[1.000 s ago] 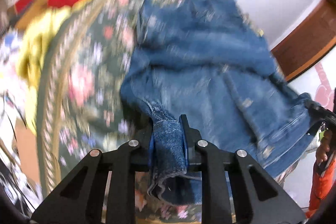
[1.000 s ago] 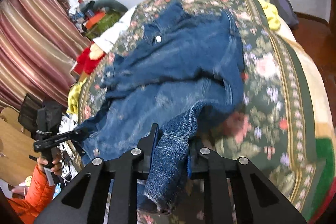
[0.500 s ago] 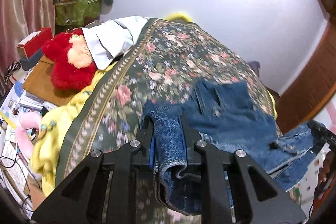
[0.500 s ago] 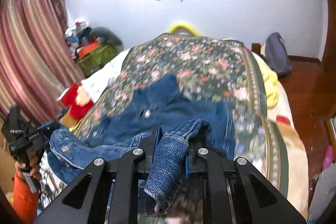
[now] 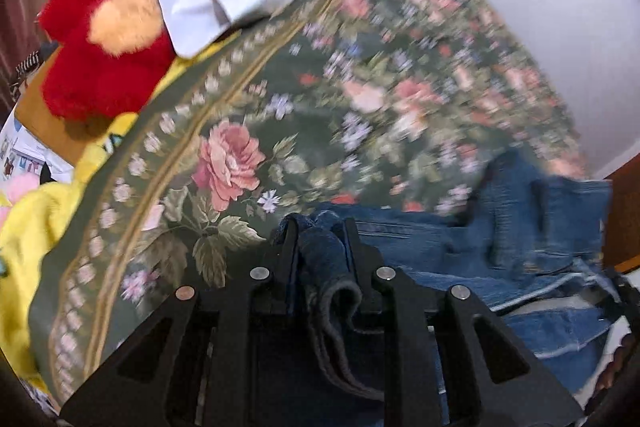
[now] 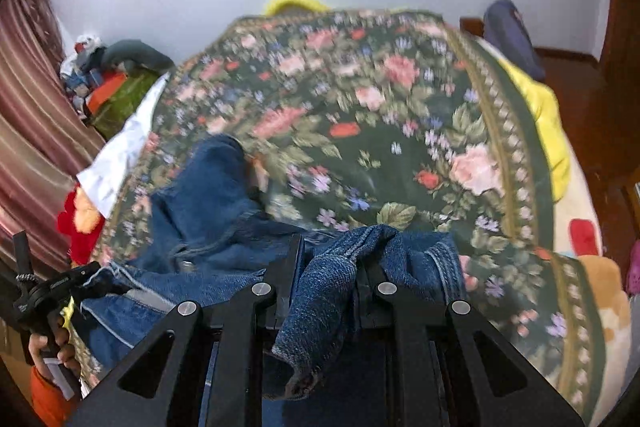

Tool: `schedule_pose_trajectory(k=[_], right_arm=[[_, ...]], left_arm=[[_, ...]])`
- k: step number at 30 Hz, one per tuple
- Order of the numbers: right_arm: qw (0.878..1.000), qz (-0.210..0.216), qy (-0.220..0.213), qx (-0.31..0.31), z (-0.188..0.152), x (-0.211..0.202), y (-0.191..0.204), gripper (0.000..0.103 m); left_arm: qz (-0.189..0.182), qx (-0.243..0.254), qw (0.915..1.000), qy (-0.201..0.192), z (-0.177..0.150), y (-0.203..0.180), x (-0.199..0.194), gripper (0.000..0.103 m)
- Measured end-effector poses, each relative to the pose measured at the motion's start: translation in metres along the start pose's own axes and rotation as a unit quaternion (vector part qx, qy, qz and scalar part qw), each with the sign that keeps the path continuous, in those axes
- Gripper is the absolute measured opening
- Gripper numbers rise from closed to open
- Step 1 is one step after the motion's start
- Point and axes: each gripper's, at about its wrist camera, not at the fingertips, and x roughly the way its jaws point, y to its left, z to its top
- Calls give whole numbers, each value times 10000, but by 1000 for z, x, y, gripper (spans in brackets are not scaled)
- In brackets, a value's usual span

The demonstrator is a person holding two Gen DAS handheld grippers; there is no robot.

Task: Fold large clothes
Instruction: 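Grasp the jacket hem with both tools side by side, then lift the hem with both tools and fold it toward the collar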

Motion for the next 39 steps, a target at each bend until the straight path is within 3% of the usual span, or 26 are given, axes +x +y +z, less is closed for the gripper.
schedule_pose_trajectory(k=[6, 10, 12, 13, 14, 15, 16, 20, 23, 26, 33, 39], right_arm=[[9957, 813, 278, 349, 1, 15, -36, 16], [9937, 1024, 420, 199, 1, 4, -38, 16], [9949, 923, 345, 229, 1, -8, -41, 16], [9966, 748, 272, 220, 2, -15, -44, 16], [9993, 290, 127, 192, 5, -27, -50, 16], [9998, 53, 60, 181, 6, -33, -54, 16], [9996, -182, 39, 213, 7, -44, -64, 16], [9996, -157, 116, 182, -4, -78, -84, 16], [9984, -478, 50, -283, -23, -106, -76, 16], [9972, -502, -105, -550, -41, -127, -62, 16], [9900, -338, -259, -1344, -71, -142, -2, 16], [9783, -109, -39, -2069, -103, -112, 57, 16]], left_arm=[[324, 468, 9984, -49, -7, -11, 10, 24], [439, 619, 9971, -20, -7, -12, 12, 24], [592, 650, 9961, -46, -8, -12, 13, 35], [862, 711, 9936, -132, -10, -13, 14, 57], [1019, 831, 9911, -187, -13, -15, 15, 70], [1049, 1096, 9883, -172, -19, -18, 14, 71], [984, 1217, 9876, -154, -22, -18, 11, 71], [614, 1252, 9900, -199, -29, -15, -17, 70], [470, 1105, 9923, -319, -27, -13, -48, 71], [393, 1227, 9904, -506, -27, -19, -80, 71], [272, 2191, 9727, -716, -61, -55, -127, 81], [-114, 2761, 9602, -417, -106, -86, -110, 83]])
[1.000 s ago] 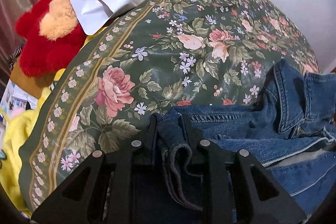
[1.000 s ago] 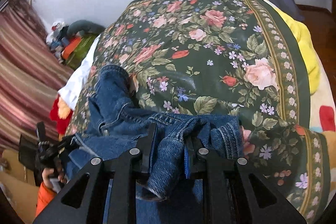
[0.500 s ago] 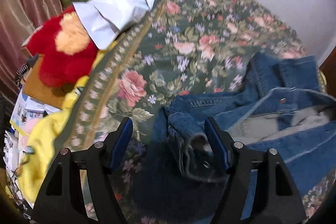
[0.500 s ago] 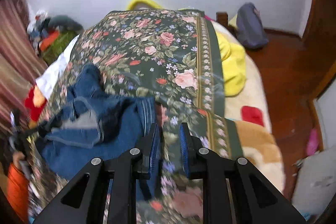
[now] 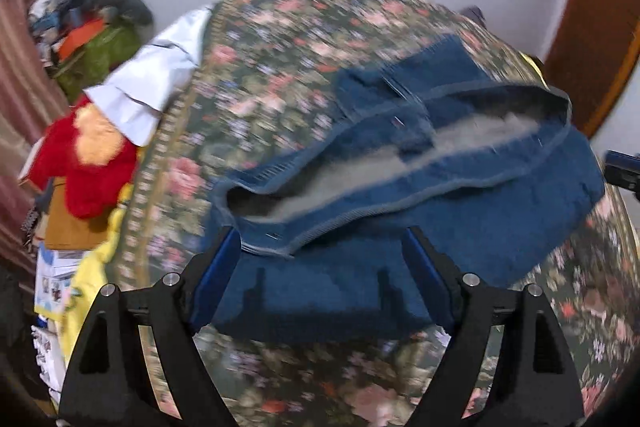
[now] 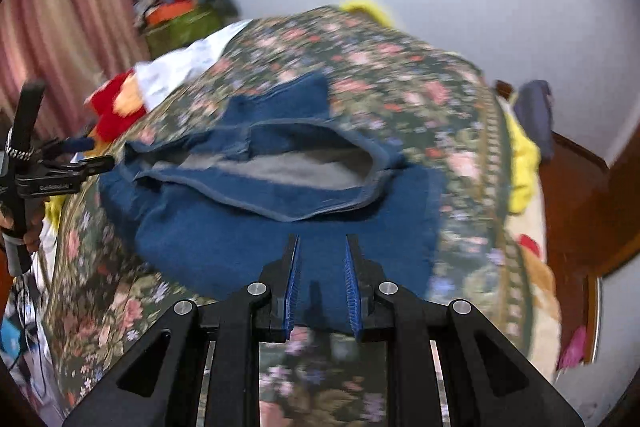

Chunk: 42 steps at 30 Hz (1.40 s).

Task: Fold large clothes
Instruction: 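Lift the hem with both tools and fold it toward the collar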

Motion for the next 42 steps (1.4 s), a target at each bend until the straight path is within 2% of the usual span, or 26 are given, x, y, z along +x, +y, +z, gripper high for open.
schedule_pose_trajectory(k=[3, 8, 12, 17, 20, 21, 24, 28, 30, 31, 32, 37, 42], right_arm=[[9993, 250, 259, -121, -6, 26, 24, 16], [9949, 617, 781, -136, -13, 75, 53, 16], [9959, 551, 680, -231, -5, 101, 63, 16], [9932, 626, 937, -280, 23, 136, 55, 16], [9963, 300, 753, -272, 47, 141, 40, 16], [9970, 424, 619, -194, 60, 141, 32, 16], [9984, 426, 352, 127, 87, 142, 18, 16], [9989, 49, 241, 408, 115, 153, 2, 16], [9984, -394, 65, 397, 120, 148, -1, 16], [9977, -564, -91, 369, 122, 140, -3, 16], [9976, -549, -169, 382, 123, 133, -5, 16], [9965, 448, 36, 698, 114, 108, -9, 16], [9931, 918, 258, 683, 93, 100, 18, 16]], left_arm=[[-107, 136, 9996, 240, -10, -17, 24, 83], [-11, 169, 9982, 581, -18, -20, 65, 83], [-177, -41, 9981, 595, -11, -4, 80, 83], [30, -146, 9990, 426, 18, 20, 88, 82], [-200, -283, 9990, 280, 49, 35, 95, 82], [-105, -244, 9995, 190, 62, 36, 99, 82], [716, -139, 9973, 41, 89, 36, 109, 82], [1148, -145, 9918, 540, 108, 48, 132, 82], [1038, -322, 9929, 484, 109, 58, 120, 81], [843, -452, 9949, 314, 107, 66, 105, 81], [718, -528, 9958, 211, 105, 72, 94, 82], [618, -548, 9966, -54, 92, 94, 45, 82], [771, -209, 9968, -3, 63, 93, 29, 85]])
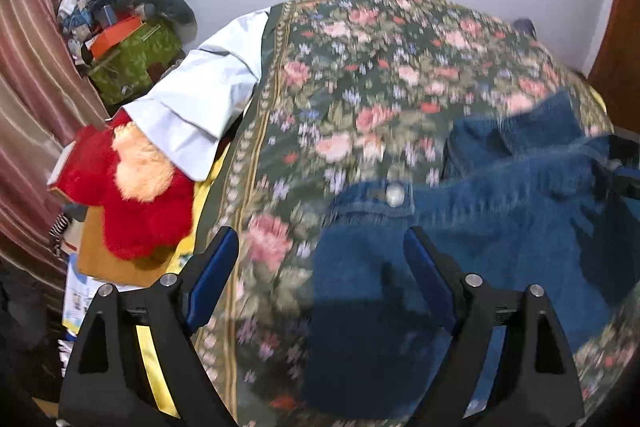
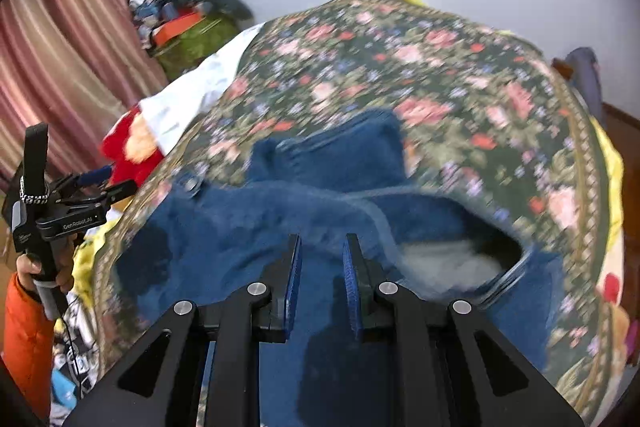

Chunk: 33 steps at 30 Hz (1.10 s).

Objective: Fold large clothes

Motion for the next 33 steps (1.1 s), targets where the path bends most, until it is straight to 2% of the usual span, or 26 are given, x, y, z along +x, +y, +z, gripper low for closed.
schedule_pose_trajectory(k=[5, 9, 11, 12, 15, 17, 20, 21, 23, 24, 25, 26, 28, 29, 31, 33], right_arm=[[9982, 205, 477, -306, -27, 32, 39, 16], [9915, 287, 1057, -704, -53, 75, 73, 16], [9866, 85, 1303, -977, -65, 93, 81, 16], [9840, -6, 1265, -1258, -70, 98, 85, 16], [9770, 76, 1166, -1783, -72, 91, 85, 16], [9752, 87, 1181, -1872, -68, 82, 72, 16], [9720, -852, 1139, -1872, -58, 74, 39, 16], [9726, -1004, 1105, -1784, -54, 70, 23, 16], [9809, -1030, 1064, -1262, -40, 57, -18, 16], [9886, -617, 1094, -832, -34, 49, -40, 16], [9937, -231, 1093, -105, -26, 38, -70, 16], [9938, -285, 1046, 248, -22, 31, -86, 16], [9892, -494, 755, 1155, -12, 11, -132, 16], [9856, -399, 556, 1547, -11, 1, -150, 16], [9722, -451, 270, 2283, -15, -20, -181, 16], [9689, -823, 340, 2309, -19, -30, -186, 16]], left_arm=[[-237, 243, 9987, 384, -45, -19, 18, 85], [197, 455, 9967, 647, -81, -32, 43, 86], [116, 370, 9979, 511, -94, -28, 45, 92], [95, 269, 9985, 466, -97, -24, 44, 95], [-209, -107, 9982, 550, -104, -9, 47, 98], [-392, -329, 9968, 608, -108, -2, 50, 100], [-454, -487, 9959, 610, -110, 0, 52, 103], [-440, -502, 9961, 586, -112, -1, 51, 103], [-397, -520, 9963, 554, -113, -4, 50, 103], [-364, -514, 9965, 543, -113, -6, 50, 103], [-363, -521, 9965, 542, -114, -5, 50, 103], [-368, -537, 9964, 552, -113, -4, 50, 103], [-377, -565, 9959, 600, -112, -3, 51, 103], [-370, -575, 9957, 631, -111, -2, 51, 103], [-294, -595, 9954, 697, -109, -2, 48, 103], [-211, -588, 9955, 710, -108, -2, 44, 103]])
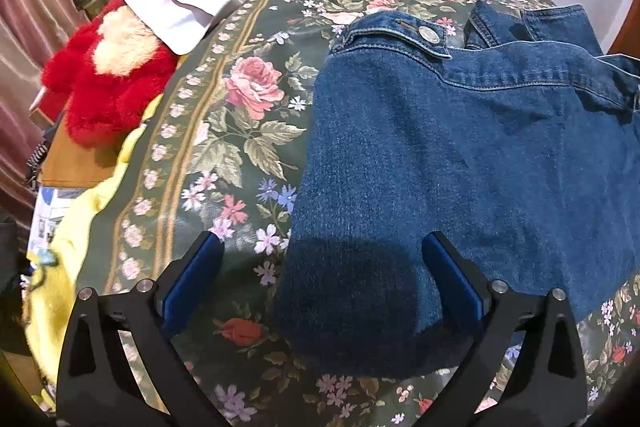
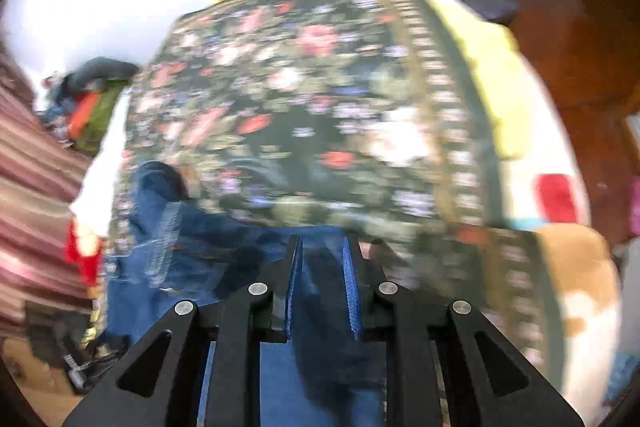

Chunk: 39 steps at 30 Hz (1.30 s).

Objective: Fold large clothes

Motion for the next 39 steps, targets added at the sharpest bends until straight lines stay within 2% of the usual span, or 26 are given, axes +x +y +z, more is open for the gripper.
schedule_pose_trajectory(k=[1, 4, 7, 10, 12, 16, 18, 20, 21, 24, 27, 30, 33, 35, 39], right_arm=[[9994, -226, 21, -258, -7, -5, 2, 16], [9949, -454, 5, -900, -34, -15, 21, 16], [9838, -595, -290, -1669, -68, -37, 55, 16], [9725, -335, -501, -2248, -92, -52, 86, 16], [9663, -86, -484, -2527, -105, -53, 111, 16], [9559, 295, -35, -2923, -135, -23, 157, 16], [9485, 151, 229, -3156, -154, -2, 167, 16], [9428, -190, 398, -3304, -166, 19, 163, 16], [9412, -217, 416, -3347, -170, 24, 158, 16], [9487, 161, 230, -3149, -172, 14, 135, 16], [9551, 221, 253, -2943, -166, 5, 116, 16], [9581, 200, 238, -2847, -165, -4, 103, 16], [9589, 142, 166, -2830, -166, -13, 100, 16], [9590, -26, 79, -2832, -169, -19, 99, 16], [9541, -741, -69, -2900, -174, -32, 91, 16]], left_arm=[[46, 5, 10000, -15, 0, 0, -5, 103], [122, 42, 9998, -164, -1, -3, -23, 103], [72, 137, 9991, -394, -4, -11, -46, 103], [-99, 278, 9979, -578, -5, -27, -63, 103], [-261, 430, 9967, -644, -7, -45, -70, 103], [-265, 763, 9950, -582, -12, -76, -58, 103], [-82, 921, 9948, -430, -19, -87, -41, 103], [175, 1069, 9939, -214, -27, -90, -23, 103], [252, 1133, 9930, -220, -31, -89, -20, 103], [458, 1393, 9878, -530, -49, -87, -23, 103], [473, 1403, 9877, -504, -59, -81, -27, 103], [357, 1146, 9920, -387, -69, -66, -33, 103], [637, 932, 9932, -289, -76, -52, -33, 103], [738, 711, 9944, -260, -82, -35, -35, 103], [644, 40, 9975, -298, -92, -4, -49, 103]])
